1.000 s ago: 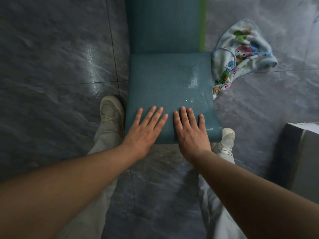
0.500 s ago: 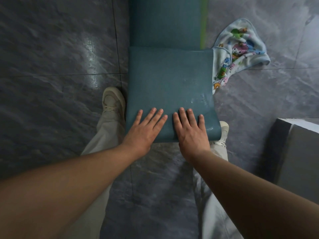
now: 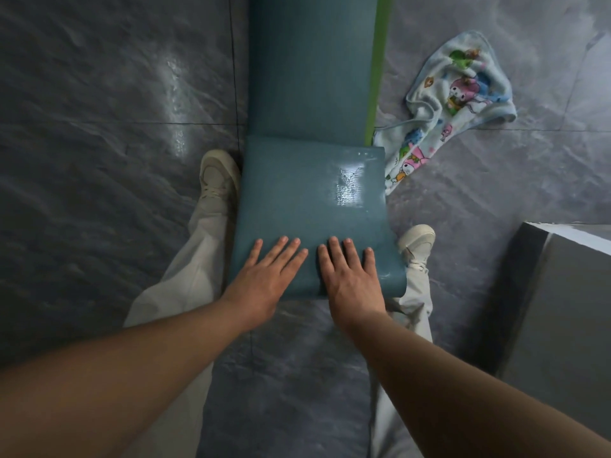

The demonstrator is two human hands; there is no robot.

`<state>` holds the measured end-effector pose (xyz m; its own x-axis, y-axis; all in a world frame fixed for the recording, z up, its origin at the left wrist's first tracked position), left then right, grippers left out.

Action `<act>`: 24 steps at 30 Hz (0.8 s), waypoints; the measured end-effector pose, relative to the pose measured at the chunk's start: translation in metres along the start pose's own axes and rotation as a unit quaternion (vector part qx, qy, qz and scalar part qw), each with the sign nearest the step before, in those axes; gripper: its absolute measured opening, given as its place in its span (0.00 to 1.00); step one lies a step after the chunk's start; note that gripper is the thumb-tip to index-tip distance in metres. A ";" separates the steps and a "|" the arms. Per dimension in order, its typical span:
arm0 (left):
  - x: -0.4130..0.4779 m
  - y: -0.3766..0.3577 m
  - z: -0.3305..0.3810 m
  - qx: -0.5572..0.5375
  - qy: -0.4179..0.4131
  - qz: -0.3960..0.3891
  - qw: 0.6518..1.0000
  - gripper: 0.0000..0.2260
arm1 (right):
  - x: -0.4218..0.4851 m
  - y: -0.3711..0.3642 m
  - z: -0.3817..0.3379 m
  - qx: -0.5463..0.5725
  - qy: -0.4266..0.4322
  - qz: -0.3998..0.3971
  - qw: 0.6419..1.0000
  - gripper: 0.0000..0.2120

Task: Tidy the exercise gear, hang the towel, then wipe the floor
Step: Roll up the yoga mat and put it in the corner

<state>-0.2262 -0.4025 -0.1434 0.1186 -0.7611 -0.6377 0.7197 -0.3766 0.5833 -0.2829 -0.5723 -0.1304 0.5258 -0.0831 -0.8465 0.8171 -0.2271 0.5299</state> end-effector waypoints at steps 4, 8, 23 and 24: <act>-0.003 -0.003 0.004 -0.021 -0.003 0.000 1.000 0.49 | -0.002 0.002 0.002 0.001 0.007 -0.010 1.000 0.34; -0.003 0.005 0.010 -0.039 0.001 -0.010 0.999 0.49 | -0.007 0.007 0.005 -0.010 0.005 -0.018 1.000 0.36; 0.039 0.082 -0.048 -0.048 -0.029 -0.086 0.995 0.48 | 0.036 0.068 0.010 -0.003 -0.015 0.045 0.999 0.51; 0.040 0.088 -0.050 -0.051 -0.028 -0.085 0.995 0.48 | 0.036 0.072 0.012 -0.004 -0.014 0.056 0.998 0.50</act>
<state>-0.1243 -0.4400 -0.1432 -0.0476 -0.7199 -0.6925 0.7924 -0.4493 0.4126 -0.2083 -0.6031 -0.1233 0.6080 -0.1345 -0.7824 0.7549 -0.2073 0.6222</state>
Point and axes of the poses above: each hand's wrist, its own x-axis towards the middle knuckle, its own y-axis out of the back of the hand, z = x × y, the point moved 2 cm from there along x, towards the middle knuckle, and after that the axes turned 12 degrees about -y, right-handed, at the moved point
